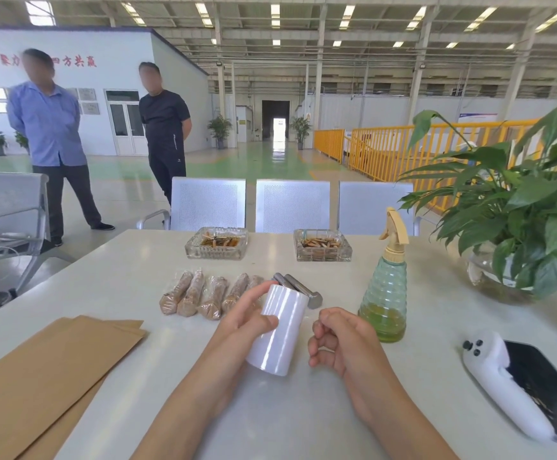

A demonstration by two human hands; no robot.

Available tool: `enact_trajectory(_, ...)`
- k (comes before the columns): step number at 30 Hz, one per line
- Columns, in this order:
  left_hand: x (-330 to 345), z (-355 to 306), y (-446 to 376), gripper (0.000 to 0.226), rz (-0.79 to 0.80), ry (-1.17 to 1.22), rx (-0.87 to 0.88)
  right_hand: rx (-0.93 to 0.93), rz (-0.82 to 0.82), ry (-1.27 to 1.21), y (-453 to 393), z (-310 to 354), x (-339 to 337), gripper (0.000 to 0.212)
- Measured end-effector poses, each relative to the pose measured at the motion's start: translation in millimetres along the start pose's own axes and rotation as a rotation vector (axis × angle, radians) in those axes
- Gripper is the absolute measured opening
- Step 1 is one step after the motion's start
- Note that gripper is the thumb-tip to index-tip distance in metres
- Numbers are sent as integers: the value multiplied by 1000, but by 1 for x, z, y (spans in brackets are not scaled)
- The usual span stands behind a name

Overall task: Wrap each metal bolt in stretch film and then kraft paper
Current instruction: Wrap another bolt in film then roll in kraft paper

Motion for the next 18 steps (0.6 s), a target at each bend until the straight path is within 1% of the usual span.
enact_trajectory(1,0,0,0,59,4,11,-5,5,2,0,0,-1,1,37)
enact_trajectory(4,0,1,1,62,-14,5,1,34,-1,-6,2,-1,1,20)
enact_trajectory(5,0,1,1,61,-20,-2,7,56,-7,-14,2,-2,0,20)
enact_trajectory(6,1,0,1,59,-22,-12,14,82,-13,-22,3,-4,0,25)
enact_trajectory(9,5,-2,3,56,-8,-54,46,133,12,43,4,-8,4,55)
enact_trajectory(10,6,-3,4,55,-6,-63,49,131,33,80,6,-7,6,61)
enact_trajectory(11,7,-4,4,54,-4,-73,52,122,47,103,7,-7,8,62)
enact_trajectory(18,10,-6,7,57,10,-165,76,0,33,165,10,5,6,29)
Point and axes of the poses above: each hand's wrist, its own y-axis away from the middle knuckle, its own x-axis out of the palm, z = x × y, the point moved 7 cm from there along -y, towards the middle knuckle, and after that the axes turned 7 degrees about -x, right-handed, at the moved point
